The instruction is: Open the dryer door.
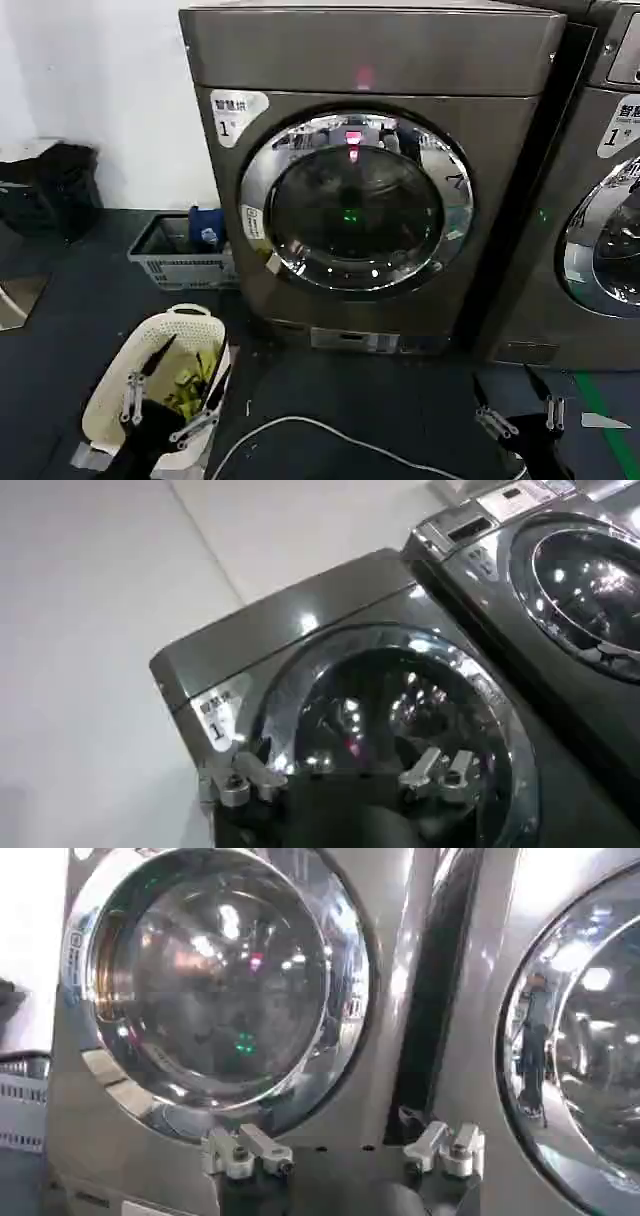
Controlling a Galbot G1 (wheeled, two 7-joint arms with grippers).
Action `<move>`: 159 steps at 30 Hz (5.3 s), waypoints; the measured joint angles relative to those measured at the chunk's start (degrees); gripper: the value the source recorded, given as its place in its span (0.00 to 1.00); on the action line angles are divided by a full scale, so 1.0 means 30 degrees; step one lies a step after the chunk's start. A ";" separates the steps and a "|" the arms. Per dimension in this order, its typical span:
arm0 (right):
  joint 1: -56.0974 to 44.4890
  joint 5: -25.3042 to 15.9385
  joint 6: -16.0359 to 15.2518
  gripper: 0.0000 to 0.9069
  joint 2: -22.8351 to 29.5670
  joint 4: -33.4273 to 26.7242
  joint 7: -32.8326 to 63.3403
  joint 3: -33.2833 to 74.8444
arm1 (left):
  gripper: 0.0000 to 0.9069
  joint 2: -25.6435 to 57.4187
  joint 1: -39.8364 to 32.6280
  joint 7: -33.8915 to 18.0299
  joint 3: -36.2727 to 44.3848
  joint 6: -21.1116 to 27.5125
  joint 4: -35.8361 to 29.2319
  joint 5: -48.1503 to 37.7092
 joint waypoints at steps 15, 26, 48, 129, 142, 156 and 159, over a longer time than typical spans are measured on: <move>0.3620 0.2025 0.0551 1.00 -0.3150 -0.1836 -0.2010 -0.1872 | 1.00 -0.0122 0.0171 0.0000 0.0120 -0.0043 -0.0237 0.0143; 0.7677 0.3252 0.1203 1.00 -0.5756 -0.3744 -0.3183 -0.3635 | 1.00 -0.0202 0.0211 0.0001 0.0297 -0.0171 -0.0302 0.0317; 1.6339 0.3962 0.1374 1.00 -0.6803 -0.8204 -0.3250 -1.0183 | 1.00 -0.0686 0.0754 0.0000 0.0215 -0.0248 -0.0795 0.0764; 2.9428 0.2727 0.1344 1.00 0.2547 -2.1109 -0.3039 -1.9384 | 1.00 -0.1353 0.1005 0.0001 -0.0302 -0.0578 -0.0806 0.0717; 3.0183 0.2667 0.2471 1.00 0.3378 -2.2686 -0.5091 -1.9422 | 1.00 -0.1361 0.1140 0.0000 -0.0508 -0.0650 -0.0901 0.0683; 3.0148 0.4930 0.3837 1.00 0.2351 -2.2077 -0.9379 -2.0130 | 1.00 -0.1366 0.1014 -0.0012 -0.1019 -0.0543 -0.0690 0.0333; 2.9871 0.5398 0.3825 1.00 0.1809 -2.1458 -1.0064 -2.0351 | 1.00 -0.1261 0.0905 -0.0009 -0.1340 -0.0339 -0.0556 -0.0142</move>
